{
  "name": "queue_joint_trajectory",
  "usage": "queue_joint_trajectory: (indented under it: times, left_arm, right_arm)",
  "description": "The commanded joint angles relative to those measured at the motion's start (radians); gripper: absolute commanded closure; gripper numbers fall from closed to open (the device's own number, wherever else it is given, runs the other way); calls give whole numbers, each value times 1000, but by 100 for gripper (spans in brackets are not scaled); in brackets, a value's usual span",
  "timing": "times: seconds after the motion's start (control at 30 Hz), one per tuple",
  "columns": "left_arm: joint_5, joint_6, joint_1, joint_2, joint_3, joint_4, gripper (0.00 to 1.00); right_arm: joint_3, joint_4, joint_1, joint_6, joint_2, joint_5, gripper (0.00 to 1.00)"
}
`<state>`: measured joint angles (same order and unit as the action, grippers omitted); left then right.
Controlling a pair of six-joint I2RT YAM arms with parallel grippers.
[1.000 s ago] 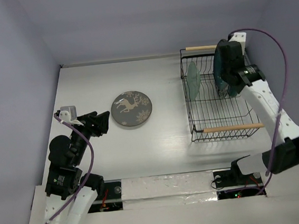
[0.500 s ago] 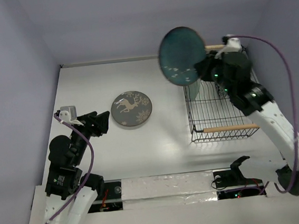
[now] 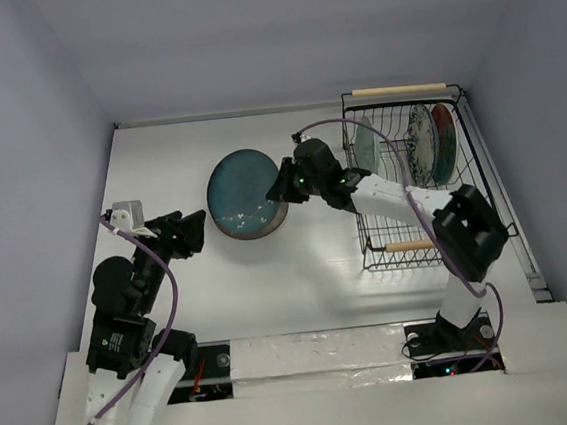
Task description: Unload the plates from the dish rack
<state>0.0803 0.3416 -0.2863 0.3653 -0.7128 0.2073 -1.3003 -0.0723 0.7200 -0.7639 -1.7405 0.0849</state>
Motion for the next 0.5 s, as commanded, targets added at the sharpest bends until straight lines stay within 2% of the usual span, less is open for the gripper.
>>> queue_joint_trajectory:
  times: [0.0, 0.3, 0.47]
  left_arm:
    - [10, -3, 4, 9, 4, -45, 45]
    - [16, -3, 4, 15, 6, -46, 45]
    - [19, -3, 4, 18, 6, -48, 45]
  right_arm:
    - [-97, 357, -10, -138, -8, 58, 100]
    - [-126, 387, -10, -215, -175, 76, 100]
    - [-123, 413, -10, -255, -235, 118, 93]
